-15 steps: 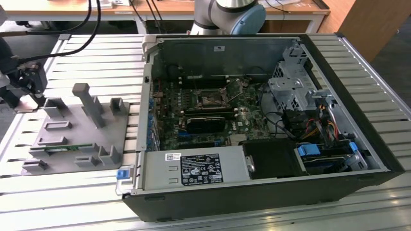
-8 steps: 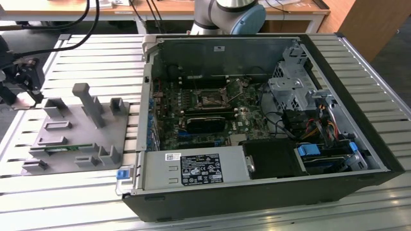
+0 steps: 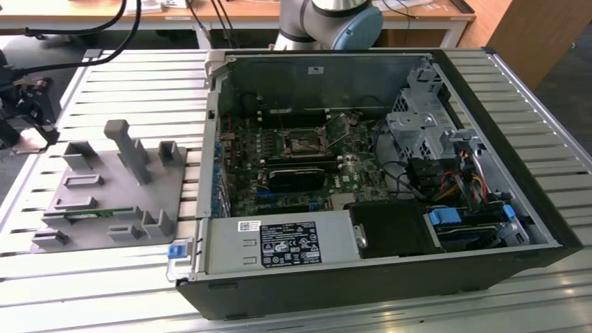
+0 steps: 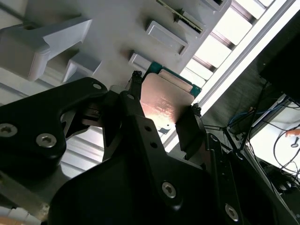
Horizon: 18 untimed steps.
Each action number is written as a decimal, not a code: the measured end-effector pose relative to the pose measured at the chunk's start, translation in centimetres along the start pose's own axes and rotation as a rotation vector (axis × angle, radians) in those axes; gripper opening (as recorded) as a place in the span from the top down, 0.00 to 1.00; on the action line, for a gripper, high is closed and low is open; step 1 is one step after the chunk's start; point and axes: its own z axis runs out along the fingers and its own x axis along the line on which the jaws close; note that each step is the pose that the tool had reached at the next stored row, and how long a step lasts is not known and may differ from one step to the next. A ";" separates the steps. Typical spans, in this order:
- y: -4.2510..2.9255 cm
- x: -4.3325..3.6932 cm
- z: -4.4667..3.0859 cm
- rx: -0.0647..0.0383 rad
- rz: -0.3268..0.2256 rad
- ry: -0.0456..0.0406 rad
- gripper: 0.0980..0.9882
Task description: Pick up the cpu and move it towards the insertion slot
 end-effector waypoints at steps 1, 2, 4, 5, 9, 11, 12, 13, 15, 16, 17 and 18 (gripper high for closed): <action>0.01 0.00 -0.10 0.000 0.000 0.0000 0.50; 0.03 0.00 -0.20 0.000 0.000 0.0000 0.50; 0.07 0.01 -0.43 0.000 0.000 0.0000 0.50; 0.09 0.00 -0.55 0.000 0.000 0.0000 0.50; 0.16 0.00 -1.08 0.000 0.000 -0.0001 0.50; 0.18 0.01 -1.38 0.000 0.000 0.0000 0.50; 0.19 0.01 -1.54 0.000 0.000 0.0000 0.50; 0.19 0.01 -1.72 0.000 0.000 0.0001 0.50; 0.21 0.02 -2.07 0.000 0.001 0.0000 0.50; 0.22 0.02 -2.23 0.000 0.000 -0.0001 0.50; 0.24 0.02 -2.40 0.000 0.001 -0.0001 0.50; 0.27 0.02 -2.58 0.000 0.001 0.0000 0.50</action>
